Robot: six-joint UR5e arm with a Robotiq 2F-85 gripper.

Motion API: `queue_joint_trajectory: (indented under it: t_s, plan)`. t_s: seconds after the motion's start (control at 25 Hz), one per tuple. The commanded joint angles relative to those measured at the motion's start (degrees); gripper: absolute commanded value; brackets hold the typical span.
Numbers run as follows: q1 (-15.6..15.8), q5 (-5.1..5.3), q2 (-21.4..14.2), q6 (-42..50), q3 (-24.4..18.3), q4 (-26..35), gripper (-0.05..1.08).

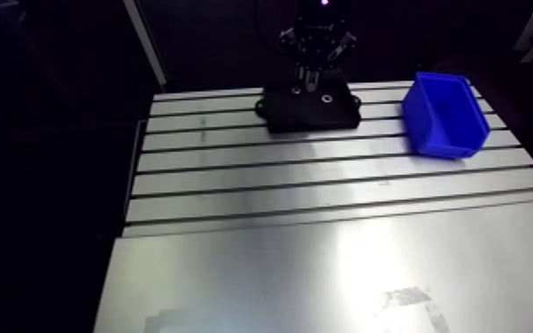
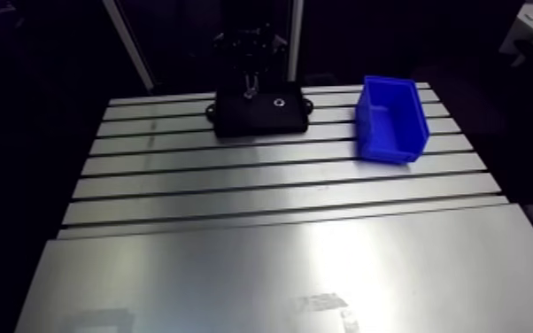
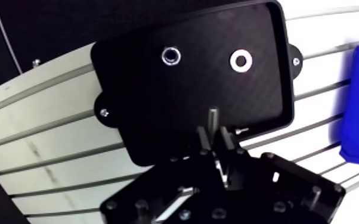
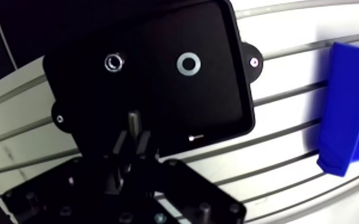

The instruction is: Pick up the M10 bolt from the tray and put it into the blue bin.

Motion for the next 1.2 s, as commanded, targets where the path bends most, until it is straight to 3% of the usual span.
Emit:
queue_joint_trajectory:
  t_s: [0.04, 0.56, 0.8, 1.2]
  plan:
    - [-1.6, -0.01, -4.9, -3.3, -0.4, 3.9, 1.05]
    - [-4.5, 0.16, -12.3, -30.2, -0.6, 12.7, 1.04]
    - [-10.6, 0.60, -15.1, -48.0, -0.2, 14.3, 1.03]
    - [-16.7, 2.10, -16.3, -78.7, 2.0, 14.3, 1.03]
